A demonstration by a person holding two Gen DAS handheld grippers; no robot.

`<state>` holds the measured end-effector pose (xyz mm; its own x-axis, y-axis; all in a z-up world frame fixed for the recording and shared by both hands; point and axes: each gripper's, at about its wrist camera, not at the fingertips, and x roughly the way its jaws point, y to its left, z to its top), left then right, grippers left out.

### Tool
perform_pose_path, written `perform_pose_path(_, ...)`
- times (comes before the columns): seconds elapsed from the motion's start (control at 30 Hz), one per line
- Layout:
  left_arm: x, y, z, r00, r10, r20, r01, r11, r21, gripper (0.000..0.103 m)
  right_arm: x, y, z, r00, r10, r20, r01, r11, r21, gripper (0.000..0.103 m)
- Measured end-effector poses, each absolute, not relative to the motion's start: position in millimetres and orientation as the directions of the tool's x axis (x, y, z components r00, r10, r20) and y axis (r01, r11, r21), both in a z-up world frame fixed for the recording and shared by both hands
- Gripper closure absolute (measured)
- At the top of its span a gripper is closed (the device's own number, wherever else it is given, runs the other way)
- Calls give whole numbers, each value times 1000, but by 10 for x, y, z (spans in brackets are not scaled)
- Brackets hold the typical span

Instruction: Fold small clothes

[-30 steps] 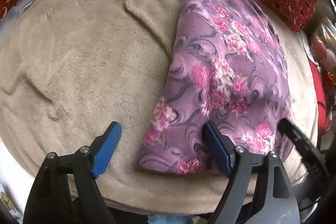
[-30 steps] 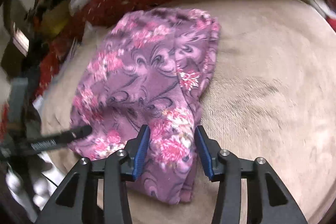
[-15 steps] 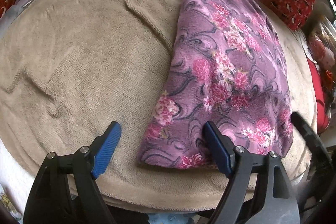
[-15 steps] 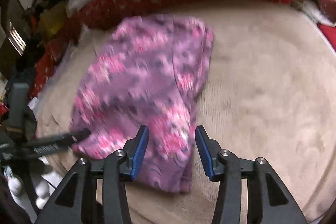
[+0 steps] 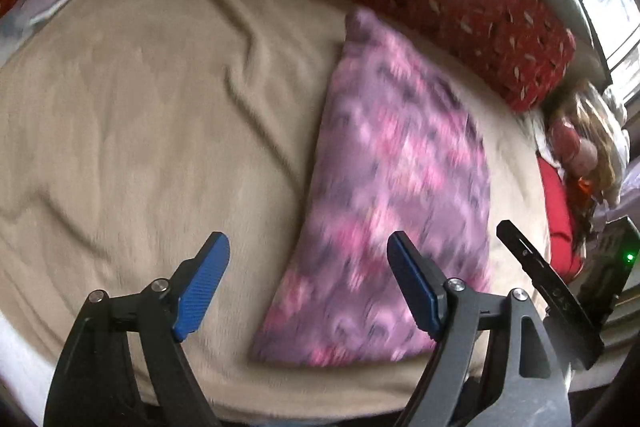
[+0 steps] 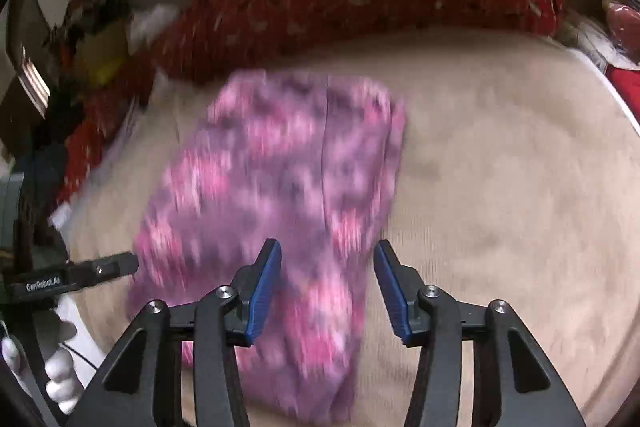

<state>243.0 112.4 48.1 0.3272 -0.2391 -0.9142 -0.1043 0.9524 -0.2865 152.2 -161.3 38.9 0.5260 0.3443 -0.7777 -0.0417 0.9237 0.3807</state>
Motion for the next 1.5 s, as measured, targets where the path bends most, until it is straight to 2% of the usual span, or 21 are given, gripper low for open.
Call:
perform_pose_path(0.13,2761,914,483,333,-163,-929,-65,979,-195,21,1791,-1569,378,558,359,-749,-32,910,412,54)
perform_pose_path(0.23,2965,773,187,259,-76,-963,-29,996,-86,21,2014,-1458,48,449,330,-831,-22,933,359,56)
perform_pose_path(0.33,3045,739,194,267,-105,-958,3,994,-108,22,2114,-1569,56,471,349,-811,-3,919,394,55)
perform_pose_path(0.5,3368,559,361,335,-85,-938,22,996,-82,22,2457,-1749,166,528,348,-775,52,898,438,54)
perform_pose_path(0.57,3517,486,283,314,-83,-946,18,997,-81,22,2600,-1742,105,518,340,-785,71,898,435,54)
perform_pose_path(0.67,3678,388,-3,228,-60,-972,-1,998,-62,21,2820,-1721,-204,415,283,-864,134,921,366,57)
perform_pose_path(0.8,3745,526,-174,169,-132,-977,-61,988,-144,17,2858,-1765,-250,417,311,-854,146,905,400,54)
perform_pose_path(0.9,3647,673,-73,178,-173,-969,-87,978,-190,17,2724,-1801,-131,433,304,-849,109,917,384,54)
perform_pose_path(1.07,3186,740,70,213,-208,-954,-73,971,-228,17,2197,-1976,-39,480,413,-774,97,852,515,50)
perform_pose_path(1.17,2996,692,-62,179,-169,-969,-51,982,-181,16,2020,-1922,-215,401,405,-822,82,878,472,51)
perform_pose_path(1.3,2835,774,57,170,-200,-965,-81,973,-216,17,1823,-1926,-82,412,382,-827,69,892,446,49)
perform_pose_path(1.5,2381,826,121,181,-188,-965,-65,977,-203,17,1342,-1842,58,405,513,-757,-21,833,553,49)
